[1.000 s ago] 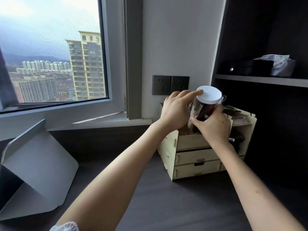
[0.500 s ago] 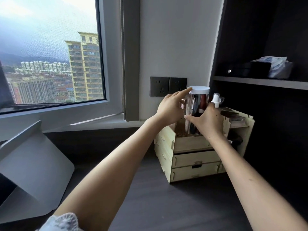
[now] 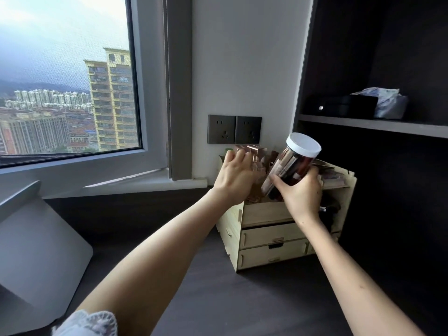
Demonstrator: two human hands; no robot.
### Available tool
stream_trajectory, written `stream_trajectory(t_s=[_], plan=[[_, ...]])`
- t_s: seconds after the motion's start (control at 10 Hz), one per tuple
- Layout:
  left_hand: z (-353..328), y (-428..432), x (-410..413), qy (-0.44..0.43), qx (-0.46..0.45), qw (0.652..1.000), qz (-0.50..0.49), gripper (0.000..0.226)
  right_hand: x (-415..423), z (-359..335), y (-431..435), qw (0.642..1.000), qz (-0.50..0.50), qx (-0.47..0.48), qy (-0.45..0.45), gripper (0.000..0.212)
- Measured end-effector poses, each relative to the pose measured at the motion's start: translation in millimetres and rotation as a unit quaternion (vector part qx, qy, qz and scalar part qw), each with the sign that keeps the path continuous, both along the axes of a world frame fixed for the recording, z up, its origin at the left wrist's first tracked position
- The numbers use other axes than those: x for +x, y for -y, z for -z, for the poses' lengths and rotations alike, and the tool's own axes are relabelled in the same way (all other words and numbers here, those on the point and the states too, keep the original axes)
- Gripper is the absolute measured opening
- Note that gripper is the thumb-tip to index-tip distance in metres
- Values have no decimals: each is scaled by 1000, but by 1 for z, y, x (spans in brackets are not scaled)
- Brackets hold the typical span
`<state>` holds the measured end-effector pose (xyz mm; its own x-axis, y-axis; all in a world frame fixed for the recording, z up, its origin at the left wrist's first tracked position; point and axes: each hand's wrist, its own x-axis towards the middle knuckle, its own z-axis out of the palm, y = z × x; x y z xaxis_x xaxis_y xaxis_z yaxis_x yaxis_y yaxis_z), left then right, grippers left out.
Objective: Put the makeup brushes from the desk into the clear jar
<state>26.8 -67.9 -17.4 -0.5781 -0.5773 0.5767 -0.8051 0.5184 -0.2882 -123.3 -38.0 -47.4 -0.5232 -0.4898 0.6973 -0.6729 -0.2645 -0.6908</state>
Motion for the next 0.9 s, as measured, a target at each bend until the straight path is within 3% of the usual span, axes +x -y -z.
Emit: stream_trajectory(t_s=[0.2, 0.4, 0.5, 0.6, 0.8, 0.9], plan=[[0, 9, 2, 131, -66, 988, -48, 43, 1, -8, 2, 996, -2, 51, -69, 68], [-6, 9, 14, 206, -114, 970, -52, 39, 14, -3, 9, 974, 33, 169, -148, 71], [-4, 6, 20, 198, -113, 973, -45, 39, 18, 5, 7, 964, 82, 201, -155, 72], [-2, 2, 28, 137, -83, 987, -11, 42, 19, 6, 8, 960, 105, 208, -155, 73], [2, -11, 50, 46, -49, 997, -27, 56, 25, 6, 1, 960, 93, 219, -148, 78], [2, -23, 68, -14, -43, 998, -41, 58, 31, 8, -12, 969, 137, 100, -179, 58]])
